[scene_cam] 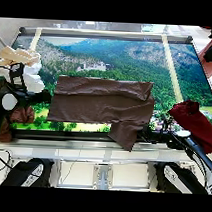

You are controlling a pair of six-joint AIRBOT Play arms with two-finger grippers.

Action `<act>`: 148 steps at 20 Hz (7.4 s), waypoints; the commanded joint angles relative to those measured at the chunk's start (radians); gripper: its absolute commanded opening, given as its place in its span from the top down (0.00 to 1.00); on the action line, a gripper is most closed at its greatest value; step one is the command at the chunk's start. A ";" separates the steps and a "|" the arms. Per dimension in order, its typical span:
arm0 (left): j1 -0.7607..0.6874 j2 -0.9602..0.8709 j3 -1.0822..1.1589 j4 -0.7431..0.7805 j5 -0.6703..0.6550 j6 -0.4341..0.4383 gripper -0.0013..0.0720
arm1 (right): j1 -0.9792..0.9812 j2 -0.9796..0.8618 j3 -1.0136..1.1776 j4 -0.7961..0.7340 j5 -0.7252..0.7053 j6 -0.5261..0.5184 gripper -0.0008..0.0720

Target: Fold the shirts.

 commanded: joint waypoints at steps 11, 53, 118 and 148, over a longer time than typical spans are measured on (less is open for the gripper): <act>0.315 0.000 -0.436 -0.339 0.193 -0.338 0.12 | 0.000 0.005 0.000 0.103 0.079 -0.108 0.95; 0.367 0.369 -0.243 -0.463 0.018 0.108 0.97 | -0.001 0.435 0.355 -0.297 0.264 0.402 0.95; -0.289 -0.458 0.357 -0.695 0.587 0.822 0.38 | 0.063 -0.981 1.214 -0.197 0.297 -0.017 0.21; -0.363 -0.876 0.619 -0.052 0.143 0.397 0.97 | 0.639 -0.716 1.687 -0.474 0.289 0.360 0.95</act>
